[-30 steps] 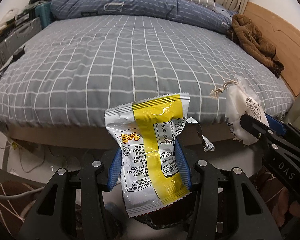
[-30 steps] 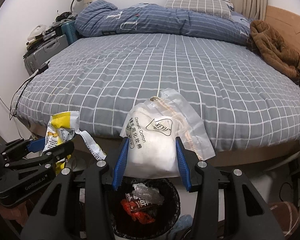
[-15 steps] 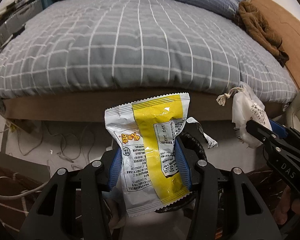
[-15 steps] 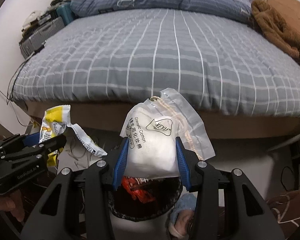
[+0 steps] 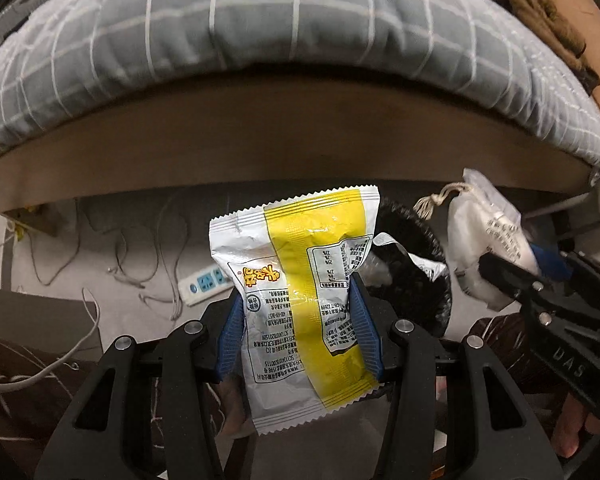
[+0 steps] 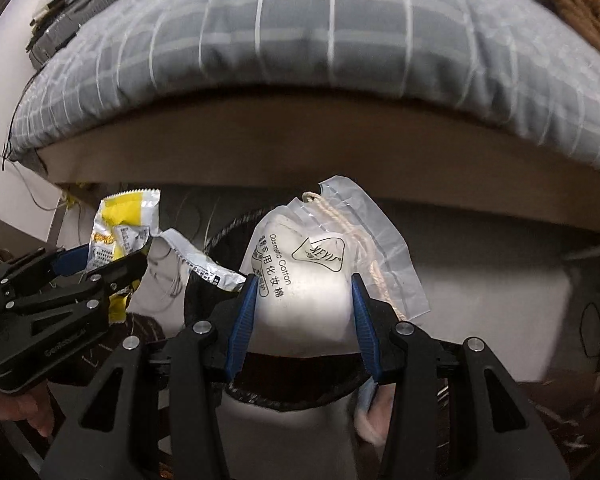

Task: Collect trash
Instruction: 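Open the right tool to drop the cotton-pad bag into the bin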

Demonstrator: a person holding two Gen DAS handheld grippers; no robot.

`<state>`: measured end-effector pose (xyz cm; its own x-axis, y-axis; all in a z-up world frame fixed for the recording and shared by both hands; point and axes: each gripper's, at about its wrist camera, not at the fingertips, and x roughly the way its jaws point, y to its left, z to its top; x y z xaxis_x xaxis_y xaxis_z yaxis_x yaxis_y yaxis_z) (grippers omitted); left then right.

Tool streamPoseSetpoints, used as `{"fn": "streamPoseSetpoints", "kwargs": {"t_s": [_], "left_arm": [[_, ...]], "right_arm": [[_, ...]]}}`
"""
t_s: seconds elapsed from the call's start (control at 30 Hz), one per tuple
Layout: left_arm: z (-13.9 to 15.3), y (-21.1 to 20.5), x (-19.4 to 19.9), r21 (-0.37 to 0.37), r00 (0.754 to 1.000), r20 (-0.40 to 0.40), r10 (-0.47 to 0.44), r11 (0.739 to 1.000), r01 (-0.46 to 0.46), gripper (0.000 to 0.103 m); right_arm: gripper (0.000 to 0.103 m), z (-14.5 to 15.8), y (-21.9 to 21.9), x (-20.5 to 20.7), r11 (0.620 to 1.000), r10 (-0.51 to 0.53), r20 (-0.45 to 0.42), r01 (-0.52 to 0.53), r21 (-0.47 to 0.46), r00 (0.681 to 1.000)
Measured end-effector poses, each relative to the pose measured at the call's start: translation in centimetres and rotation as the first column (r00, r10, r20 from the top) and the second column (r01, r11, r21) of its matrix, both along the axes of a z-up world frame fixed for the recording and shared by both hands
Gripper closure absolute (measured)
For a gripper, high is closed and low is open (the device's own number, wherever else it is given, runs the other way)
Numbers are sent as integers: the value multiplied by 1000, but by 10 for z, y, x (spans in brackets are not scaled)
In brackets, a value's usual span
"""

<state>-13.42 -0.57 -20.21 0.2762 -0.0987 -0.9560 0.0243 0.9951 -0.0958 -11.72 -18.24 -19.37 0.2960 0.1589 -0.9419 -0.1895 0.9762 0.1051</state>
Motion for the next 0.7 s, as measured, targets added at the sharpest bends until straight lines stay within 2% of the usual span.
{"fn": "streamPoseSetpoints", "kwargs": {"t_s": [0.17, 0.37, 0.43, 0.5, 0.7], "left_arm": [[-16, 6, -4, 22, 999, -39, 5, 1000, -4, 55], [-21, 13, -10, 20, 998, -54, 17, 1000, -16, 55], [-22, 13, -11, 15, 998, -56, 17, 1000, -16, 55], [-24, 13, -10, 6, 998, -59, 21, 1000, -21, 55], [-35, 5, -7, -12, 997, -78, 3, 1000, -4, 55]], "right_arm": [[59, -25, 15, -6, 999, 46, -89, -47, -9, 995], [55, -35, 24, -9, 997, 70, -108, -74, -35, 992], [52, -34, 23, -10, 997, 59, -103, -63, -37, 993], [44, -32, 21, -9, 998, 47, -94, -50, -39, 994], [32, -32, -2, -4, 999, -25, -84, 21, -46, 996]]}}
